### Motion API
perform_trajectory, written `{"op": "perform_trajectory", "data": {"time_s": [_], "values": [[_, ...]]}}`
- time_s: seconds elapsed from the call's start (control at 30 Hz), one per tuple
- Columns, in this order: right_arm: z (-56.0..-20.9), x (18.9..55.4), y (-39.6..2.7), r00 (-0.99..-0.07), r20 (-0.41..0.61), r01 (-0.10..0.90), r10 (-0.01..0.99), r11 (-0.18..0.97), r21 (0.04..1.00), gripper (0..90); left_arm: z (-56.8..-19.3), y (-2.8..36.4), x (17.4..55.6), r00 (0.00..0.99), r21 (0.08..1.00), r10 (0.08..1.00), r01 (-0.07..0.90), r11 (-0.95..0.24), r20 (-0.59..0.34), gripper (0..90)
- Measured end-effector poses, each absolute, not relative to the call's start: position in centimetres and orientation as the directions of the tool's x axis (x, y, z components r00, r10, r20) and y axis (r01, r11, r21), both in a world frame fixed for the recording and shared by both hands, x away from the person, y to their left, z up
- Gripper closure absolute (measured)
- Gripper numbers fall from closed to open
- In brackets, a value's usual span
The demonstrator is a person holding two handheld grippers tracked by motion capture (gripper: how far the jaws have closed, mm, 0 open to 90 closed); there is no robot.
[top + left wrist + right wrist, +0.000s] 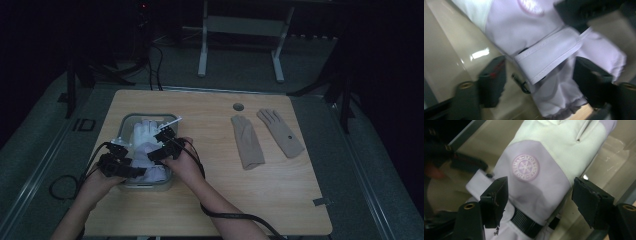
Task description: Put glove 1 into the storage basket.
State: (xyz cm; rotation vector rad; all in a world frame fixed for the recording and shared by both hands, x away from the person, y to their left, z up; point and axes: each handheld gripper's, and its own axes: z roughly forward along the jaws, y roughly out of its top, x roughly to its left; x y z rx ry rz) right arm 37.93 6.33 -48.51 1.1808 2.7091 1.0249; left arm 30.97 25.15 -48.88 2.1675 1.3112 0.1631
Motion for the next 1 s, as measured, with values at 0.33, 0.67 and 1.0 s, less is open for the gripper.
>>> {"op": "perform_trajectory", "data": {"time_s": [0.33, 0.67, 1.0], "values": [[-46.9, 37.7, 5.1, -0.775, 0.204, 0.567, 0.597, 0.517, 0.641, 18.8, -47.2, 24.7, 29.8, 0.481, 0.710, 0.854, 0.671, -0.214, -0.198, 16.3], [-44.8, 37.4, 1.8, -0.783, 0.171, 0.533, 0.597, 0.505, 0.679, 19.3, -45.4, 21.3, 29.0, 0.524, 0.767, 0.826, 0.611, -0.194, -0.209, 16.3], [-44.1, 37.3, -2.1, -0.773, 0.162, 0.529, 0.613, 0.484, 0.697, 17.8, -45.0, 17.1, 29.1, 0.608, 0.789, 0.769, 0.564, -0.244, -0.196, 14.2]]}}
